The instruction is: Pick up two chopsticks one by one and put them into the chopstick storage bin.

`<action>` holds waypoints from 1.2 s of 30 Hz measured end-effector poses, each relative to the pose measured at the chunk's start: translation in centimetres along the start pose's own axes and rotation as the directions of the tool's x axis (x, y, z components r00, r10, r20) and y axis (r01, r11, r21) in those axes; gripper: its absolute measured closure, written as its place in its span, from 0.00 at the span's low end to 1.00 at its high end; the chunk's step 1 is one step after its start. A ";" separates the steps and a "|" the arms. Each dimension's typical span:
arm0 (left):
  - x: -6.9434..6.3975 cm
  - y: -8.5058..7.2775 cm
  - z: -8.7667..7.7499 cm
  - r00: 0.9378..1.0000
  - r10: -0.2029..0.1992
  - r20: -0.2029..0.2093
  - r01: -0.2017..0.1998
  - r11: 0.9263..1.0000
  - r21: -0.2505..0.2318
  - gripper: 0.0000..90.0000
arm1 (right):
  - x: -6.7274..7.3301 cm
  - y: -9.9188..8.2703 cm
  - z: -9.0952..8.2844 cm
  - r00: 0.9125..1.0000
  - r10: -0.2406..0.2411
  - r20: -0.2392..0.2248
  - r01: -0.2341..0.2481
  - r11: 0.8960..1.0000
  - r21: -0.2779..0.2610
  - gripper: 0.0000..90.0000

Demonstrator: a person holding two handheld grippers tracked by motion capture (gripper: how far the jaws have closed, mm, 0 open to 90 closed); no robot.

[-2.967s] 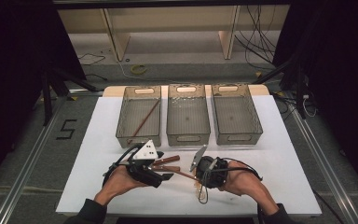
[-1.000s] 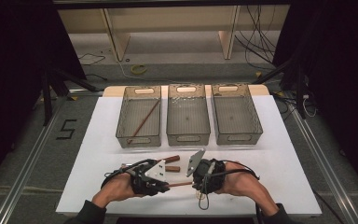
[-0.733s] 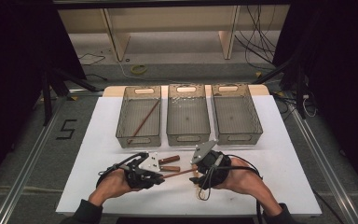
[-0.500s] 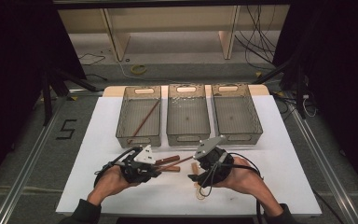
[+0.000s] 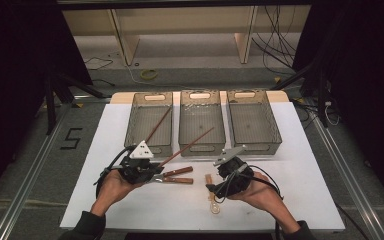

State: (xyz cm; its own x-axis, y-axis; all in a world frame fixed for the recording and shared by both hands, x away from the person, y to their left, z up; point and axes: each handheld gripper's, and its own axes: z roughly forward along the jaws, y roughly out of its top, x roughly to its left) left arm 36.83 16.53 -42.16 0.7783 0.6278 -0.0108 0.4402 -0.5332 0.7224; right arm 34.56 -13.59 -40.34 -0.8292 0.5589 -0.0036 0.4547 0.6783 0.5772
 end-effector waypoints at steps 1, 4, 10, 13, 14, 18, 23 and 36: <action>0.2 0.0 -0.1 1.000 -0.006 -0.005 0.006 1.000 -0.005 0.91 | 0.0 -0.1 0.1 1.000 -0.006 -0.003 0.006 1.000 0.001 0.36; 1.0 0.1 -0.3 0.999 -0.029 -0.024 0.028 0.999 -0.015 0.91 | -0.1 -0.4 0.2 1.000 0.000 -0.008 0.000 1.000 0.007 0.36; 2.9 0.3 -0.8 0.993 -0.094 -0.072 0.091 0.995 -0.044 0.91 | -0.3 -0.8 0.4 1.000 0.011 -0.005 -0.011 1.000 0.010 0.36; 4.0 0.4 -0.8 0.988 -0.124 -0.093 0.119 0.991 -0.055 0.92 | -0.4 -1.0 0.5 1.000 0.015 -0.006 -0.015 1.000 0.016 0.36; 4.4 0.4 -0.8 0.985 -0.142 -0.103 0.135 0.989 -0.065 0.91 | -0.4 -1.1 0.5 1.000 0.023 -0.005 -0.023 0.999 0.023 0.36; 5.6 0.4 -0.7 0.976 -0.181 -0.122 0.172 0.982 -0.081 0.92 | -0.5 -1.4 0.7 1.000 0.024 -0.006 -0.024 0.999 0.024 0.35; 7.0 0.5 -0.6 0.963 -0.228 -0.143 0.215 0.971 -0.100 0.92 | -0.5 -1.5 0.7 1.000 0.029 -0.007 -0.029 0.999 0.023 0.34; 9.7 1.2 0.2 0.930 -0.312 -0.194 0.298 0.950 -0.097 0.91 | -0.5 -1.7 1.0 1.000 0.026 -0.009 -0.026 0.999 0.032 0.34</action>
State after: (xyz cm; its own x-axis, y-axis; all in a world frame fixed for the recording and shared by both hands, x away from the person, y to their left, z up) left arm 45.02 21.85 -41.57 0.5000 0.8601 -0.1016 0.6066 -0.2640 0.7499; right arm 34.52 -14.54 -42.08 -0.8199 0.5722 0.0184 0.4861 0.6789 0.5503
